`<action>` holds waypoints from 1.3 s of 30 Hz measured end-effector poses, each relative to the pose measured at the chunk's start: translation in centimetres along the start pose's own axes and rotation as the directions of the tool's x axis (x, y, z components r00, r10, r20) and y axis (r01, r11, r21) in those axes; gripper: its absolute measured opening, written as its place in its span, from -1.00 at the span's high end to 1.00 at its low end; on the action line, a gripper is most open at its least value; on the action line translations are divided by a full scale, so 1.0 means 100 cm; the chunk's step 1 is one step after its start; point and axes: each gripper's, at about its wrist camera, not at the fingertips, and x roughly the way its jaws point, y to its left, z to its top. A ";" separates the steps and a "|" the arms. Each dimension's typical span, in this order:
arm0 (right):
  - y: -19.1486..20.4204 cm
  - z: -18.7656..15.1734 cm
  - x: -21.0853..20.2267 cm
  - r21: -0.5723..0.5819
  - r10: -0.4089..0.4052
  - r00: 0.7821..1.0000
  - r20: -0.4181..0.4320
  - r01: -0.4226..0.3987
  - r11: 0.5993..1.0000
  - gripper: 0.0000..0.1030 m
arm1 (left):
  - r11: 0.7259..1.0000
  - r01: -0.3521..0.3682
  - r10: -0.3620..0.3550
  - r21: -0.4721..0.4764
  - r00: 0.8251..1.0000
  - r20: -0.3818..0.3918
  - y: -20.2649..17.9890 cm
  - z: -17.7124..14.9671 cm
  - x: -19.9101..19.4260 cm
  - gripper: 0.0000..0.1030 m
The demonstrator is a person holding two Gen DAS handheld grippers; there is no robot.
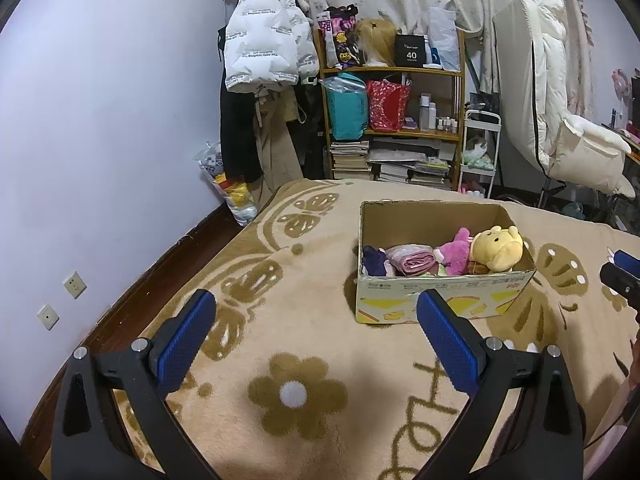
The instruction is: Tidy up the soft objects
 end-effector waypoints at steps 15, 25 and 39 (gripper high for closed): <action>-0.002 -0.001 0.000 -0.002 0.001 1.000 -0.007 -0.001 1.000 -1.00 | 1.000 0.013 -0.013 0.003 1.000 -0.009 -0.001 -0.001 -0.001 -0.94; -0.004 -0.002 -0.001 0.002 -0.002 1.000 -0.008 0.002 1.000 -1.00 | 1.000 0.019 -0.019 0.009 1.000 -0.017 -0.004 -0.002 0.001 -0.94; -0.004 -0.002 -0.002 0.004 -0.001 1.000 -0.010 0.001 1.000 -1.00 | 0.999 0.036 -0.035 0.007 0.999 -0.019 -0.005 -0.002 0.001 -0.94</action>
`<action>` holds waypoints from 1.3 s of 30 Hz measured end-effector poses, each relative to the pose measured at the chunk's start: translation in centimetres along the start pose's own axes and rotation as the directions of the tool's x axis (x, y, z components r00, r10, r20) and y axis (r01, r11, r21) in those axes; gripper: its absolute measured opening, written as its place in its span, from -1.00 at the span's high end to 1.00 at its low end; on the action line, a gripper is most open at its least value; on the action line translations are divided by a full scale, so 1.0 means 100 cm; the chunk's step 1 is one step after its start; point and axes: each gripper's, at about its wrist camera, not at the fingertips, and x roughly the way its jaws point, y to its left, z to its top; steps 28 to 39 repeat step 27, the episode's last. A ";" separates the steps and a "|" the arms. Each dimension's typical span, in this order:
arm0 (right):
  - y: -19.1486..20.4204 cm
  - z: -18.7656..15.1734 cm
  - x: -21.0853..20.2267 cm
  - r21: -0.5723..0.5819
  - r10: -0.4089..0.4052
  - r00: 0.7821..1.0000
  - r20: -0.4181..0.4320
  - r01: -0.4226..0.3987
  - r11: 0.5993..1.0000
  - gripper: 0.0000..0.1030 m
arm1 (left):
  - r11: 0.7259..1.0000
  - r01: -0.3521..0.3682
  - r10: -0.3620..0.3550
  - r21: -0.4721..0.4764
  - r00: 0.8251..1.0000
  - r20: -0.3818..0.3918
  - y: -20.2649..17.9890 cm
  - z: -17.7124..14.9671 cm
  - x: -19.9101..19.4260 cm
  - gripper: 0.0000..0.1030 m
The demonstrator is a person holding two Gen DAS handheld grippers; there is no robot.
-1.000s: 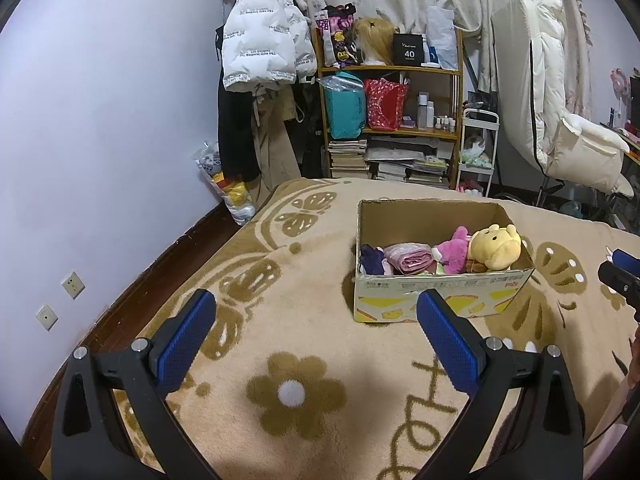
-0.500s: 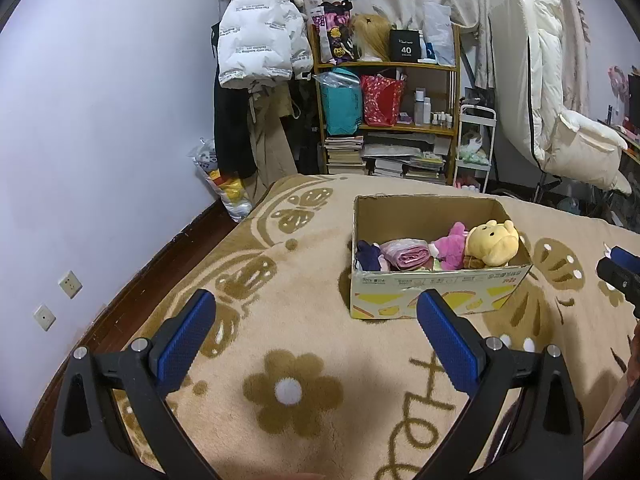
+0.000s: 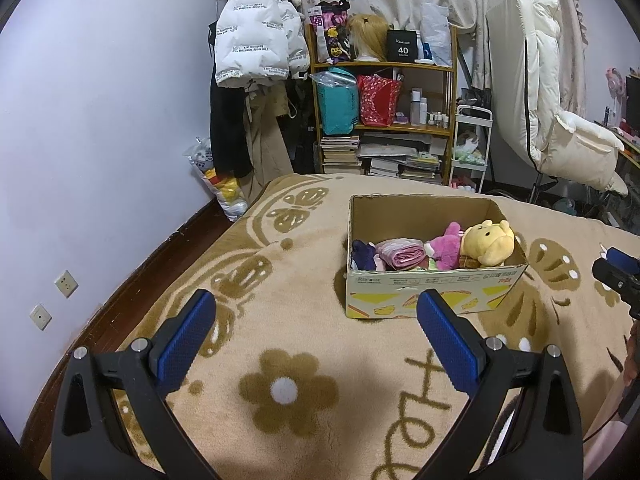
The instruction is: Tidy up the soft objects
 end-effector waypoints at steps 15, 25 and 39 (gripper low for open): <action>0.000 0.001 -0.001 -0.002 -0.002 1.000 0.001 0.002 1.000 -1.00 | 1.000 0.004 -0.004 0.015 1.000 -0.011 -0.002 -0.003 0.003 -0.94; -0.001 0.002 -0.001 0.000 -0.001 1.000 -0.002 0.001 1.000 -1.00 | 1.000 0.003 -0.003 0.016 1.000 -0.012 -0.002 -0.003 0.003 -0.94; -0.002 0.001 -0.001 0.000 -0.001 1.000 -0.002 0.001 1.000 -1.00 | 1.000 0.005 -0.005 0.016 1.000 -0.011 -0.002 -0.003 0.003 -0.94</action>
